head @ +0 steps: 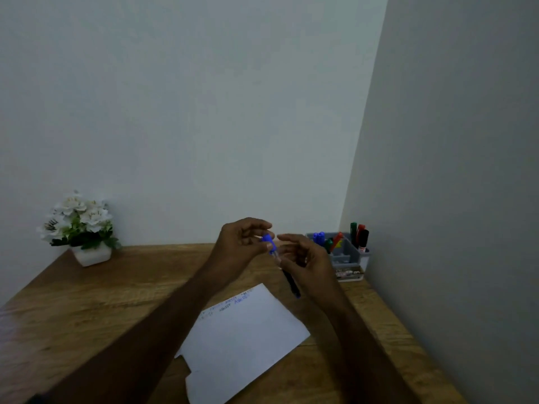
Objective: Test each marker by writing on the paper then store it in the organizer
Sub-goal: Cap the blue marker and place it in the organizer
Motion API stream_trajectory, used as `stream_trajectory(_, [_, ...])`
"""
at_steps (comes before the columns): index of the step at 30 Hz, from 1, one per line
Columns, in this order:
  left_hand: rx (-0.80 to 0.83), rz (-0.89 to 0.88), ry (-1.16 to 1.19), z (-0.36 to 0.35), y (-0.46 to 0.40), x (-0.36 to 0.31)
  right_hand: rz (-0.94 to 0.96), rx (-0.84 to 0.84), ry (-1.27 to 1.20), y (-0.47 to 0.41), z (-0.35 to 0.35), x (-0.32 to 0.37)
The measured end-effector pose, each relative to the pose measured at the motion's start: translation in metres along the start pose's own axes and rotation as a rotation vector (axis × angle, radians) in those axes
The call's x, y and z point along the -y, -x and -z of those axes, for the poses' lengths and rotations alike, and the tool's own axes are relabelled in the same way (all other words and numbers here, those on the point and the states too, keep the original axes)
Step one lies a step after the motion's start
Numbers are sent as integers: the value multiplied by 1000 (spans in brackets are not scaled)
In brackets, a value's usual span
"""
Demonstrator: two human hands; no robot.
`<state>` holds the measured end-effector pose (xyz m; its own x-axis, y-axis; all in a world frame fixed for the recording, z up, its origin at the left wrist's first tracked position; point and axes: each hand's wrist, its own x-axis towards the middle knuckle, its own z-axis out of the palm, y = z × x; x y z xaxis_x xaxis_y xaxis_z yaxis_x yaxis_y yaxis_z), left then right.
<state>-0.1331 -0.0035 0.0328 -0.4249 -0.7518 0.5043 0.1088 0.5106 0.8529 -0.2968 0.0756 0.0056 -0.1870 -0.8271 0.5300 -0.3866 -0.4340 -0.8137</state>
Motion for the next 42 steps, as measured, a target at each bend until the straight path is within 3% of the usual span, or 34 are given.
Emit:
stream_trajectory(6, [47,-6,36,-33,-35,-20,108,-89,152,-12,38,18])
stream_trajectory(15, [124,-47,-310,-75,-81,7,172,-493,332,-65,139,37])
stream_trajectory(22, [161,-60,-428,-83,-95,32,36,-391,524,-93,147,-4])
stream_trajectory(36, [184,-14,-423,-89,-99,59,-134,-173,731,-89,147,-54])
stream_trajectory(39, [134,50,-373,-92,-95,60,-154,-194,701,-86,145,-54])
stream_trajectory(42, [-17,170,-305,-95,-84,64,-153,-242,624,-79,143,-48])
